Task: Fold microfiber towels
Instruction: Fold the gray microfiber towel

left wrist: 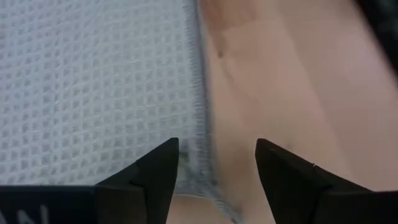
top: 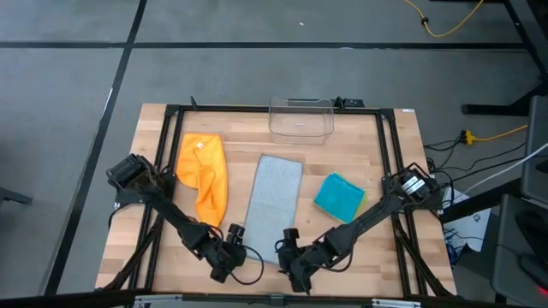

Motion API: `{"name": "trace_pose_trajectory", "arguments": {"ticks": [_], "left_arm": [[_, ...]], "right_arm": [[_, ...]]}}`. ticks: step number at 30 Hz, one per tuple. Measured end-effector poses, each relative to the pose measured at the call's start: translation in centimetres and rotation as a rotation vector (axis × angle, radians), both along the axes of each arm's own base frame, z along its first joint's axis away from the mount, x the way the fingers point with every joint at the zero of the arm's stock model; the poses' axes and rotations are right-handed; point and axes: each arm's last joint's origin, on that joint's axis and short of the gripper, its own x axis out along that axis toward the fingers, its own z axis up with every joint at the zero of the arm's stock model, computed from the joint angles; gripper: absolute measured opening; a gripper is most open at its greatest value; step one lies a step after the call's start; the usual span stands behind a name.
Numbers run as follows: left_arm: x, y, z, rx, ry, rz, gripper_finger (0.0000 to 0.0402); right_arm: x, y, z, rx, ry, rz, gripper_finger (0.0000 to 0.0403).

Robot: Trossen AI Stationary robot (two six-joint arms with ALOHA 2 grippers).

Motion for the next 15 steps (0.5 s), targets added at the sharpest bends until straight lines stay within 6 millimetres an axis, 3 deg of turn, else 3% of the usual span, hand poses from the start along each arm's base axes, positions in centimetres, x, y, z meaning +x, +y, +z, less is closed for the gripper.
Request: {"name": "trace_pose_trajectory", "arguments": {"ticks": [7,15], "left_arm": [[0.3,0.0,-0.9,0.025,0.003,0.026,0.0205],[0.3,0.1,-1.0,0.013,0.017,0.038,0.0205]], "right_arm": [[0.2,0.4,-3.6,-0.033,0.082,0.070,0.0279],[0.6,0.2,-4.8,0.022,0.115,-0.026,0.0257]]}}
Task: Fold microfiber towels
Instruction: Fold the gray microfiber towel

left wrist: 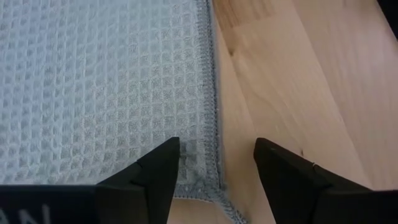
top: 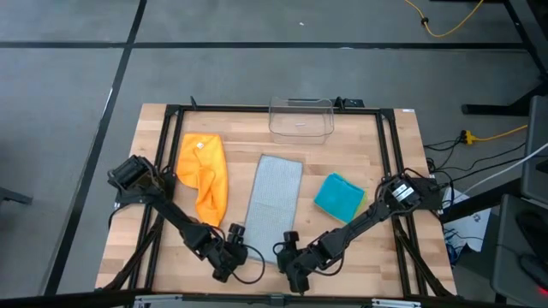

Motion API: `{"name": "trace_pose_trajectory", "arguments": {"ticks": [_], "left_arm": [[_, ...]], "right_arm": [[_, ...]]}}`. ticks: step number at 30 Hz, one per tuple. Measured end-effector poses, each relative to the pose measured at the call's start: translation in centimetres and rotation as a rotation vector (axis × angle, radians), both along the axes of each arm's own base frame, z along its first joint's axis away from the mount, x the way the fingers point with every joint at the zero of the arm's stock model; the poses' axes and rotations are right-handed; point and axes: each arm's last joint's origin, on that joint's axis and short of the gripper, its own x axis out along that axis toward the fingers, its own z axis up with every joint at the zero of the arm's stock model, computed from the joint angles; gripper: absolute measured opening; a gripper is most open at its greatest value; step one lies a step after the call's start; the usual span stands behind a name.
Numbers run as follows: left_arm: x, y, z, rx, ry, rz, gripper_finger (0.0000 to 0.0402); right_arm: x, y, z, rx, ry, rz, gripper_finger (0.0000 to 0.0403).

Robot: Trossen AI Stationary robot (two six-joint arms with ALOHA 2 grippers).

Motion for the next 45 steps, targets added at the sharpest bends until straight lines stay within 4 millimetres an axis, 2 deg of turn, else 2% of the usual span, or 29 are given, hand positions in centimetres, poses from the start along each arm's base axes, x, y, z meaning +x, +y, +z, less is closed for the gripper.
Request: {"name": "trace_pose_trajectory", "arguments": {"ticks": [5,9,16,25,30,37,45], "left_arm": [[0.3,0.5,-0.1,-0.023,0.028,0.027,0.0197],[0.7,1.1,-0.5,-0.022,0.047,0.043,0.0172],[1.3,2.0,-0.6,-0.015,0.052,0.078,0.0108],[1.3,2.0,-1.1,-0.028,0.073,0.113,0.0010],[1.4,1.4,-0.3,-0.038,0.071,0.108,0.0002],[1.3,0.1,3.2,-0.112,0.095,0.118,0.0000],[0.5,-2.2,4.4,-0.196,0.073,0.176,0.0000]], "right_arm": [[0.2,-0.4,-0.1,0.035,0.018,-0.067,0.0216],[0.2,-0.5,-0.2,0.027,0.018,-0.075,0.0174],[0.2,-0.6,-0.3,0.038,0.024,-0.099,0.0108],[0.2,-0.6,-0.4,0.056,0.019,-0.140,0.0056],[0.4,-0.5,-0.1,0.091,0.023,-0.194,0.0012],[0.9,1.2,2.0,0.056,0.041,-0.187,0.0008],[0.6,3.6,5.2,0.066,0.001,-0.244,0.0008]]}}
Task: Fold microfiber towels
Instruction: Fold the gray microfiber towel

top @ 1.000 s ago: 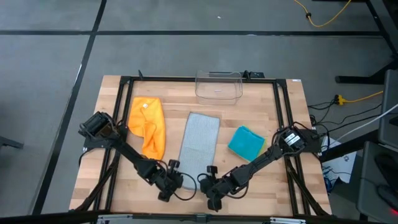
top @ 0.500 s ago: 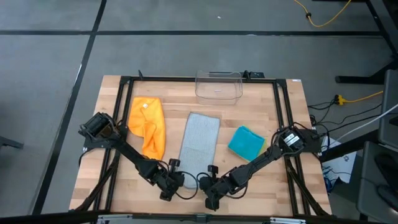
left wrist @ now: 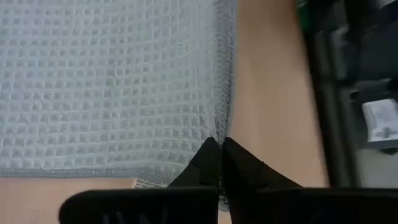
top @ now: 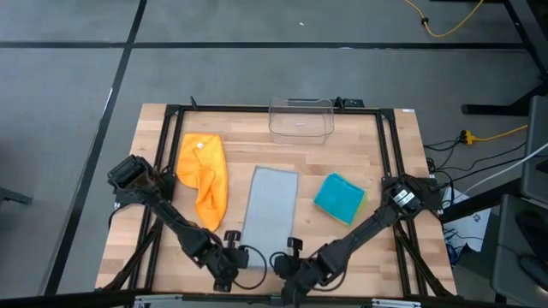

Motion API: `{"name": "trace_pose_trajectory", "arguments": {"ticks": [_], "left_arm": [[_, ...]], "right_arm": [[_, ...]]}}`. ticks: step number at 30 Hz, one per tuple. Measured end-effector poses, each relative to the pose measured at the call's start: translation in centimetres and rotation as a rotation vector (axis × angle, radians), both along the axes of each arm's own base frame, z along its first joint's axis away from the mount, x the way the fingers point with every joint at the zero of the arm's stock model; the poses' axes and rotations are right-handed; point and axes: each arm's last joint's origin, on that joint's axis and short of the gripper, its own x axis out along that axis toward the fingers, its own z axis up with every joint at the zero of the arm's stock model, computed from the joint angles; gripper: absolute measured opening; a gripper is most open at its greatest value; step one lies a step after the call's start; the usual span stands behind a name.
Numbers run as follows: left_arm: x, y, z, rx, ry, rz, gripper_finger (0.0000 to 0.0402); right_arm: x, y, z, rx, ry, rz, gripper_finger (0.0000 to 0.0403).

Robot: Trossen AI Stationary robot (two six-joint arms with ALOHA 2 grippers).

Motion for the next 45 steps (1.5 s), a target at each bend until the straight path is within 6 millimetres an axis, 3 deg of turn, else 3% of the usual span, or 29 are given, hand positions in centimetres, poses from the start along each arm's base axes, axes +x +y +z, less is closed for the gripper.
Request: {"name": "trace_pose_trajectory", "arguments": {"ticks": [7,13,30,45], "left_arm": [[0.3,-1.4,2.2,0.019,-0.086,0.000,0.0000],[1.6,0.1,3.3,0.154,-0.112,-0.006,0.0000],[5.0,8.5,2.9,0.442,0.042,0.033,0.0000],[7.4,16.6,3.0,0.580,0.144,0.084,0.0000]], "right_arm": [[-0.3,1.0,1.5,-0.034,-0.045,-0.026,0.0008],[-0.5,-0.3,1.3,-0.154,0.003,-0.089,0.0008],[0.2,-7.2,0.9,-0.571,0.121,-0.309,0.0008],[2.0,-15.3,0.6,-0.703,0.325,-0.423,0.0008]]}}
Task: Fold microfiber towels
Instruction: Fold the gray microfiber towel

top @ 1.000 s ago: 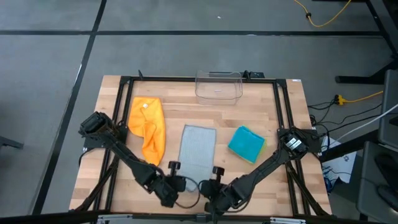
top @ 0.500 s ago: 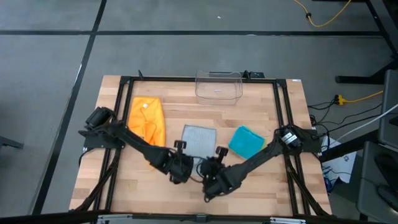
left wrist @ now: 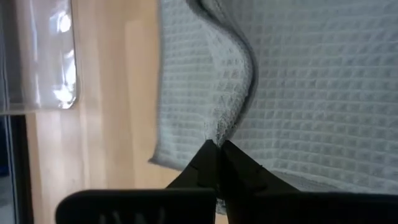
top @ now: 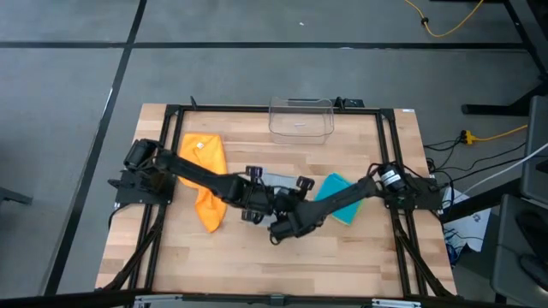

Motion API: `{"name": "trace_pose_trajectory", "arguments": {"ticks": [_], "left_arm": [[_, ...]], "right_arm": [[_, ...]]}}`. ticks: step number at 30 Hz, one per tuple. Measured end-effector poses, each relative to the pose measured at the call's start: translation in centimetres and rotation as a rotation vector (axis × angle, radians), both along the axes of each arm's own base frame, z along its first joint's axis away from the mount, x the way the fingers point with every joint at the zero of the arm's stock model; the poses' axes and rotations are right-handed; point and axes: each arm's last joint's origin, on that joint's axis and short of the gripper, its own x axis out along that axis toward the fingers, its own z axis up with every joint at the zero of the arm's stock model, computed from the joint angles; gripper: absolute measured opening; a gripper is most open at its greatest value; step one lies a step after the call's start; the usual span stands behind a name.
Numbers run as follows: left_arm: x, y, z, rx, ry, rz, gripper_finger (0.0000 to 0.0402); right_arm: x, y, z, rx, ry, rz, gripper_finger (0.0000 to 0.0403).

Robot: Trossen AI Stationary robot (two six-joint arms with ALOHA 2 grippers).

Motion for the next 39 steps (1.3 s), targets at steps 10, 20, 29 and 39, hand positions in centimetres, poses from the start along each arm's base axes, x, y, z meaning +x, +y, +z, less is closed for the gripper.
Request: {"name": "trace_pose_trajectory", "arguments": {"ticks": [10,20,29,39], "left_arm": [[0.4,3.3,-0.1,-0.034,0.007,0.118,0.0047],[0.1,3.3,0.0,-0.039,0.022,0.146,0.0101],[-3.2,0.7,3.7,-0.138,-0.018,0.209,0.0101],[-5.8,-6.2,4.7,-0.310,-0.010,0.040,0.0099]], "right_arm": [[0.1,-2.9,-1.2,0.009,0.048,-0.070,0.0107],[0.0,-3.0,-0.5,0.005,0.076,-0.078,0.0154],[-1.2,0.8,3.2,0.153,0.128,-0.101,0.0155],[-3.7,9.7,3.8,0.539,0.233,0.168,0.0156]]}}
